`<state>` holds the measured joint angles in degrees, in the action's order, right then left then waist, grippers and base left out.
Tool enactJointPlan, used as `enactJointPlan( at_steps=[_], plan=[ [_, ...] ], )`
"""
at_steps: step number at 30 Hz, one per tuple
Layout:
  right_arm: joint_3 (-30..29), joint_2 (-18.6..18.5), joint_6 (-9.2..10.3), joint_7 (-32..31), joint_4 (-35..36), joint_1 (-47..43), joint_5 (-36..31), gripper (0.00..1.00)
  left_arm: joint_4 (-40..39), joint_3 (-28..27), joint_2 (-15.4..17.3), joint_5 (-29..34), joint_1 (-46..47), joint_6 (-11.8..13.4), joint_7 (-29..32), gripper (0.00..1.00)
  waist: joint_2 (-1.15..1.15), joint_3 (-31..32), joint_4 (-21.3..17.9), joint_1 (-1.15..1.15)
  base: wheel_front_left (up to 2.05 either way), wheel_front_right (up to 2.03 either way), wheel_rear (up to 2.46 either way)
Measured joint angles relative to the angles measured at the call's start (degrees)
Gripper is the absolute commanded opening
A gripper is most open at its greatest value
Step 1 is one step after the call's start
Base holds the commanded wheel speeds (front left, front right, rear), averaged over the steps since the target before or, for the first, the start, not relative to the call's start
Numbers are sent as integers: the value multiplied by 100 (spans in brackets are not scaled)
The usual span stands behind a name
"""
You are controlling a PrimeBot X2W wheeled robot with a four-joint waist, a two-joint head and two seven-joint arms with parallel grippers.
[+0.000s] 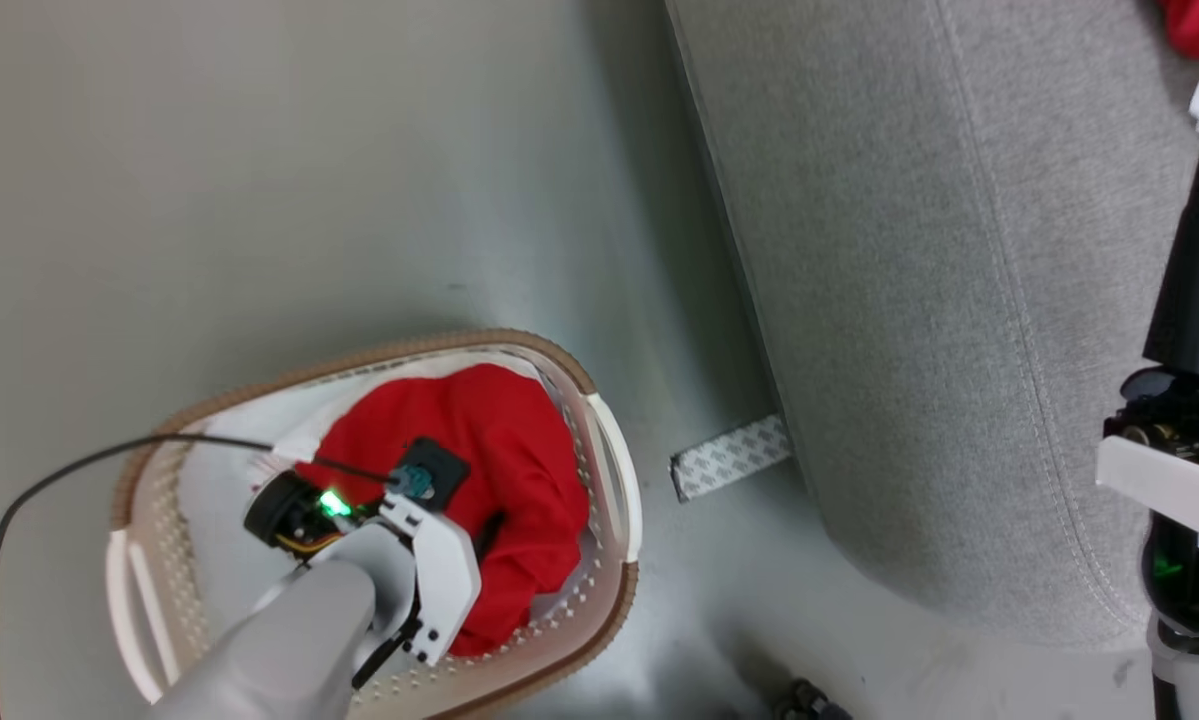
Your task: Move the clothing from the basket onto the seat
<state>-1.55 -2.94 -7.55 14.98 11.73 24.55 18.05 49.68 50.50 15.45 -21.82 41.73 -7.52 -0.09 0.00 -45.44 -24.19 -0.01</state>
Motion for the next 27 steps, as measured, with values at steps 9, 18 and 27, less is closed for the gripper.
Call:
enactJointPlan(
  at_steps=[9, 18, 27],
  plan=[
    [165, 3, 0, -1, -14, 60, 18, 100, 580, 1000, -108, -400, 605, -1, 335, 100, 0, -433, -62, 0, 4, 4, 4],
    [367, 5, 0, -1, 33, 63, -180, 100, 794, 1689, -52, -981, 844, -1, 397, 49, 0, -517, 67, 0, 6, 6, 6],
    [399, 4, 0, -1, -86, 144, -193, 100, 575, 2113, 55, -1613, 899, -1, -4, 0, 0, -294, 55, 0, 0, 0, 0]
  ],
)
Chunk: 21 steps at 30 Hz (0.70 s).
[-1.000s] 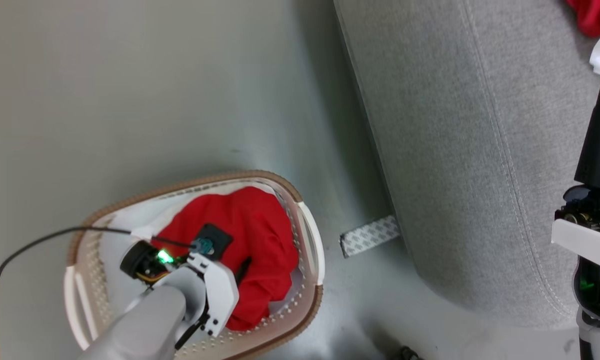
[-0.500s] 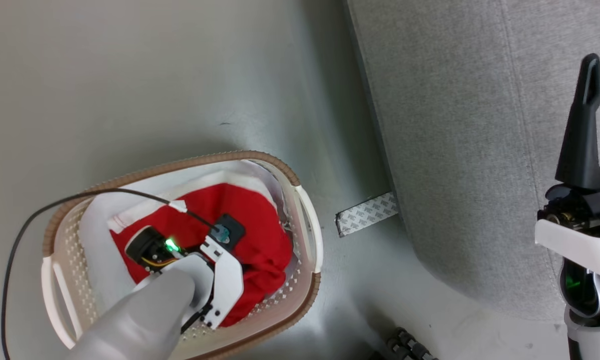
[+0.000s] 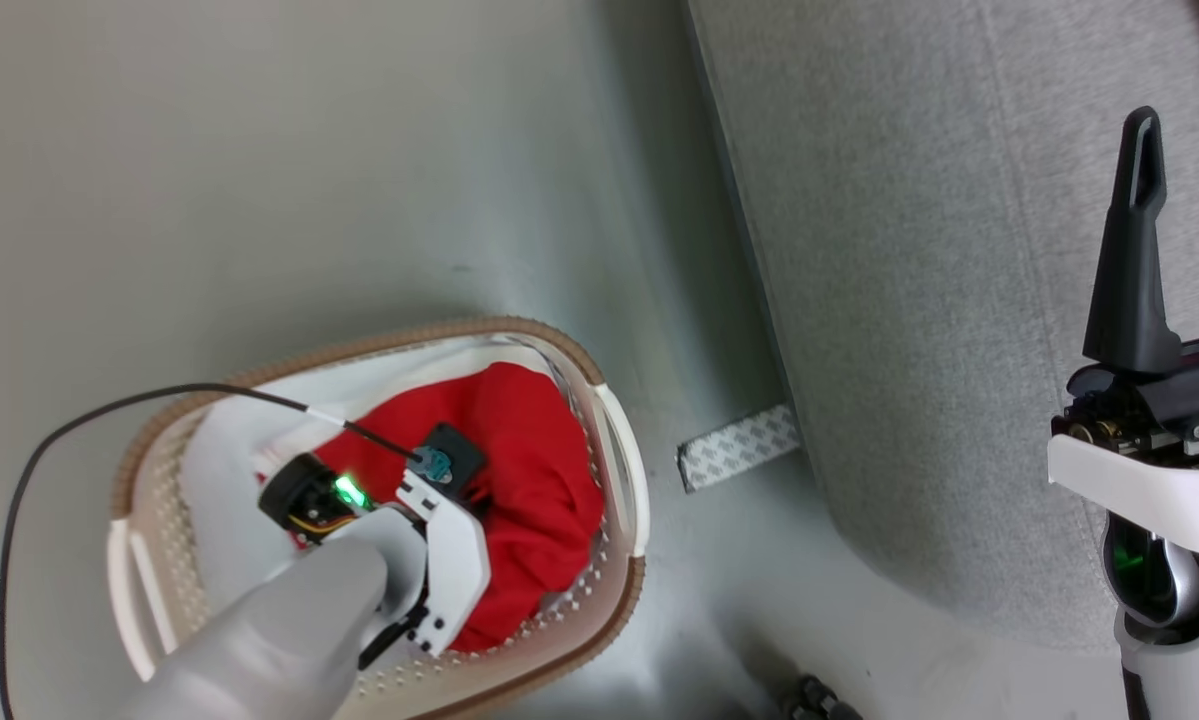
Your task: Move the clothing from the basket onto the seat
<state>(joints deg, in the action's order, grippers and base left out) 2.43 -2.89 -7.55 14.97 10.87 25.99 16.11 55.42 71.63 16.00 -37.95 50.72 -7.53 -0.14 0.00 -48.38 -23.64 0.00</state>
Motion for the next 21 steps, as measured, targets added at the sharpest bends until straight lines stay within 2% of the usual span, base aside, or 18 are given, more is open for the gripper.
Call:
enactJointPlan(
  at_steps=[9, 15, 21],
  plan=[
    [-37, 5, 0, 1, -276, 42, -249, 100, -237, 120, -209, -608, -193, 0, -558, 0, 0, 759, 239, 0, 0, 0, 0],
    [-12, 8, 0, 1, -561, -133, -503, 100, -349, 134, -412, -1061, -514, 0, -1167, 0, 0, 1607, 532, 0, 0, 0, 0],
    [32, -42, 0, 1, -802, -318, -549, 100, -539, 15, -478, -1349, -782, 1, -1458, 0, 0, 2381, 823, 1, 0, 0, 0]
  ],
)
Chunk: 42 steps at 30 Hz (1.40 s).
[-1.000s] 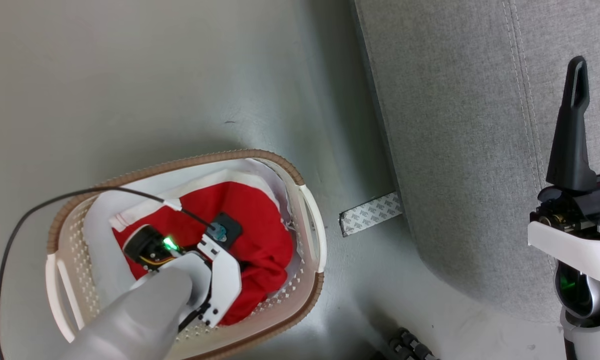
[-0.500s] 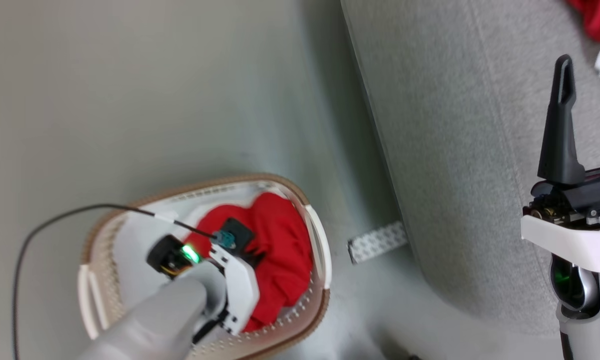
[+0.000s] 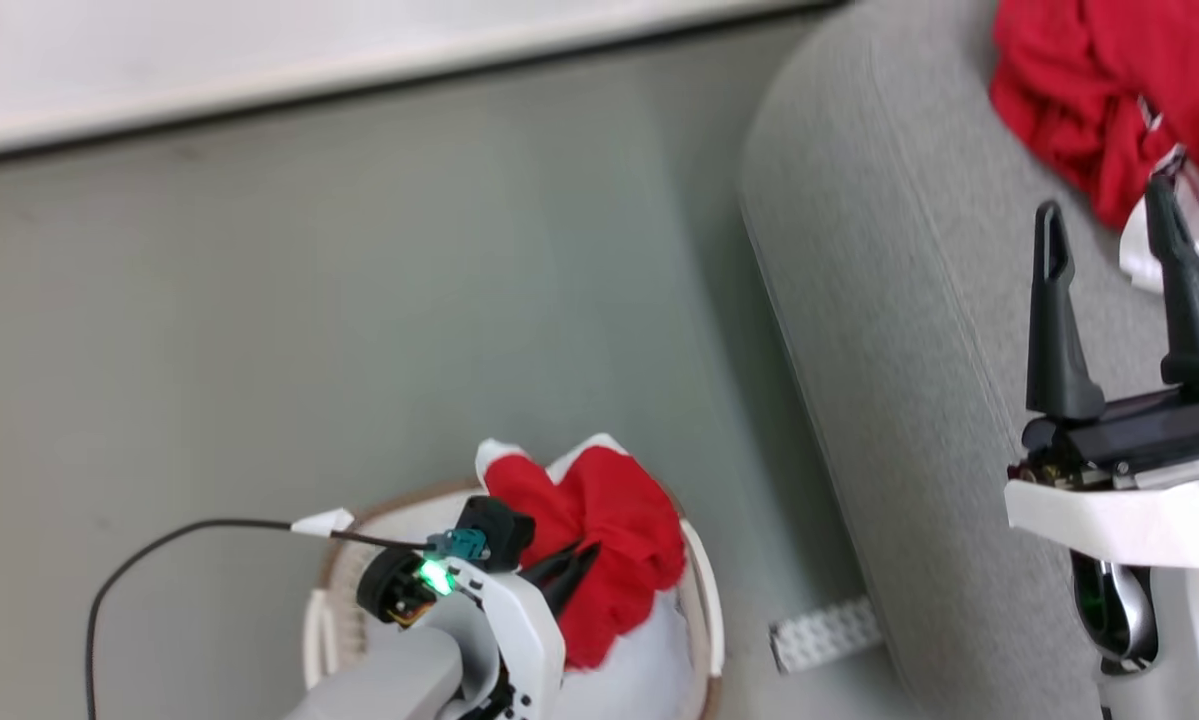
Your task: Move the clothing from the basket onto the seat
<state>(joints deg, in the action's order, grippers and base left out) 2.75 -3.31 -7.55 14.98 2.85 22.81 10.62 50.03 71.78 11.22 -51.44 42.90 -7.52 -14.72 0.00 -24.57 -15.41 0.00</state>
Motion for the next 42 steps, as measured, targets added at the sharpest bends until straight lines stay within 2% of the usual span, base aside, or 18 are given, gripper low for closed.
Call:
enactJointPlan(
  at_steps=[9, 10, 12, 19, 25, 34, 42],
  plan=[
    [8, -214, 0, 4, -305, -403, 220, 100, -856, -811, 91, 192, -274, 57, -37, 0, 0, 948, 420, 1, 0, 0, 0],
    [25, -237, 0, 4, -363, -521, 271, 100, -1133, -1042, 174, 332, -380, 101, -40, 0, 0, 1156, 533, 1, 0, 0, 0],
    [41, -245, 0, 3, -400, -563, 299, 100, -1270, -1129, 230, 396, -412, 124, -40, 0, 0, 1253, 587, 1, 0, 0, 0],
    [268, -318, 0, 4, -611, -822, 446, 100, -2259, -1726, 542, 654, -510, 397, -41, 0, 0, 1871, 884, 1, 0, 0, 0],
    [508, -324, 0, 4, -776, -1016, 612, 100, -2982, -1970, 792, 719, -488, 726, -20, 0, 0, 2281, 1028, 1, 0, 0, 0],
    [879, -305, 0, 4, -895, -1117, 704, 100, -4019, -2299, 1133, 736, -207, 1160, 171, 0, 0, 2487, 1061, 1, 0, 0, 0],
    [1163, -259, 0, 4, -987, -1107, 713, 100, -4399, -2352, 1289, 733, -216, 1324, 298, 0, 0, 2435, 989, 0, 0, 0, 0]
  ],
)
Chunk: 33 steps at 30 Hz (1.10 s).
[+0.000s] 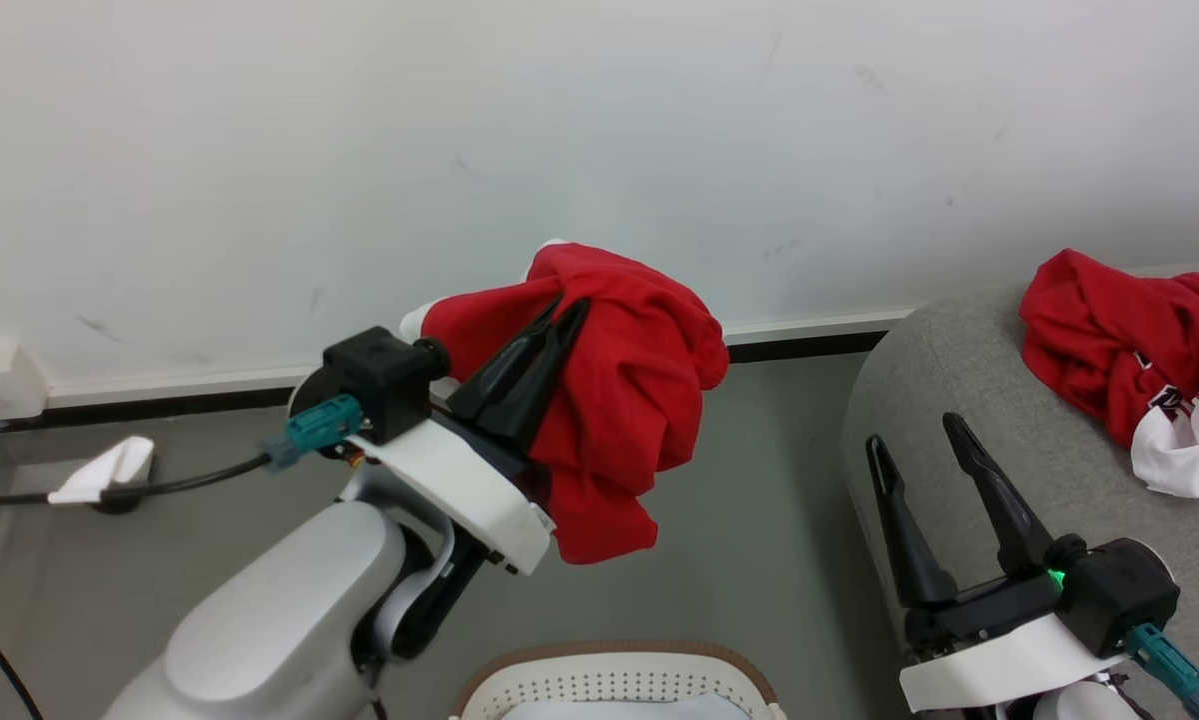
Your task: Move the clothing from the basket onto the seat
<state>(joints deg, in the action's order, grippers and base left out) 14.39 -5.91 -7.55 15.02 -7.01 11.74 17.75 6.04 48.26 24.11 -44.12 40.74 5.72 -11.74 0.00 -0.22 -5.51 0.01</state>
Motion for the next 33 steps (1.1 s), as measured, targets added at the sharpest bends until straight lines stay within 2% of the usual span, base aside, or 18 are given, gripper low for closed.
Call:
enactJointPlan(
  at_steps=[6, 16, 22, 31, 32, 33],
  plan=[
    [294, -1, 0, 0, -68, 62, 14, 100, -85, -5, 38, -15, -5, 46, 12, 0, 0, -81, -12, 0, 0, 0, 0],
    [1279, 7, 0, 0, -458, 431, 215, 100, -96, 180, -62, -14, -77, 31, 36, 0, 0, -139, 76, -1, 0, 0, 0],
    [1833, 81, 0, -14, -1148, 766, 346, 100, -86, 478, -289, 35, -140, -56, 81, 0, 0, -97, 237, -1, 0, 0, 0],
    [2071, 244, 0, -8, -2064, 1289, 542, 100, -53, 895, -686, 53, -319, -151, 121, 0, 0, 28, 547, -1, 0, 0, 0],
    [2076, 254, 0, -7, -2069, 1307, 568, 36, -42, 932, -704, 53, -342, -164, 134, 0, 0, 44, 581, -1, 0, 0, 0],
    [2087, 264, 0, -7, -2072, 1320, 590, 0, -34, 950, -725, 53, -358, -165, 138, 0, 0, 60, 611, -1, 0, 0, 0]
  ],
)
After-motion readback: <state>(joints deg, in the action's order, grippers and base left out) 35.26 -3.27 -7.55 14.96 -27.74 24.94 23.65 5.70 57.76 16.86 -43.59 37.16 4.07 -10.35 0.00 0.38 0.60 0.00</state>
